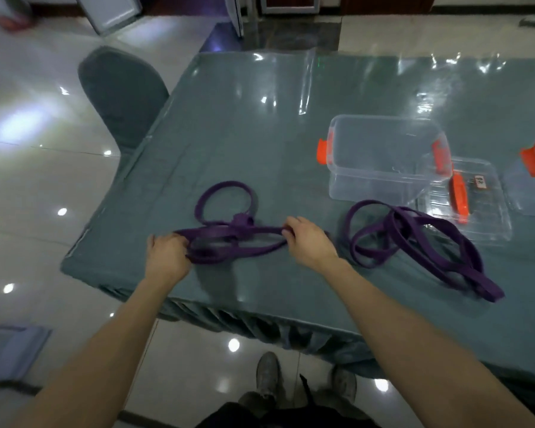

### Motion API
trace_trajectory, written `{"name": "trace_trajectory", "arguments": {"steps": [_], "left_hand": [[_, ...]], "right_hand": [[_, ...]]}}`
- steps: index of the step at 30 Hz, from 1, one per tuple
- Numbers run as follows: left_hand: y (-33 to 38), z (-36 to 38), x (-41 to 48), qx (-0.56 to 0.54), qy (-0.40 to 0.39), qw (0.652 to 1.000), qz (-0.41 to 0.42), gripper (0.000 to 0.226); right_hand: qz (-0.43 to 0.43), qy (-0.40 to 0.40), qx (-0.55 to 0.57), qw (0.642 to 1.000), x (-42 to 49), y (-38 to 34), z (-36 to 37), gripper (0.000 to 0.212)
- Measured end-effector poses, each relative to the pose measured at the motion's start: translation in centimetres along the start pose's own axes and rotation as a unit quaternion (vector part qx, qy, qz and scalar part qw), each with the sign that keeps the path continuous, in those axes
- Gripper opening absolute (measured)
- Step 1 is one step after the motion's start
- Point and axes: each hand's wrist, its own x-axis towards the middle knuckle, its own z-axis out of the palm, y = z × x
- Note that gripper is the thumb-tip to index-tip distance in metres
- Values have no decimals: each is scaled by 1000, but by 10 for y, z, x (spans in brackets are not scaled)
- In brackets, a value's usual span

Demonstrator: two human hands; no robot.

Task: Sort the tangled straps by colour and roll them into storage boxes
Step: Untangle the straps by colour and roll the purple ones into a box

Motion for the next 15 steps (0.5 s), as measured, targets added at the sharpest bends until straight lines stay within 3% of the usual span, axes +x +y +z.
{"name": "trace_trajectory", "arguments": {"steps": [3, 7, 10, 13, 15], "left_hand": [[-7, -5, 9, -43, -35, 998, -4, 48], [0, -32, 31, -233, 34, 972, -2, 65], [8, -66, 51, -307, 67, 949, -7, 57], [23, -90, 66, -231, 59, 970, 36, 41], [44, -104, 71, -257, 47, 962, 80, 42]], "right_hand": [[-23, 50, 29, 998, 24, -45, -42, 20], [-20, 131, 103, 986, 44, -82, -118, 19], [-5, 178, 169, 969, 47, -99, -177, 24], [-15, 185, 173, 967, 41, -110, -220, 17], [-20, 182, 155, 971, 36, -114, -240, 9]]}}
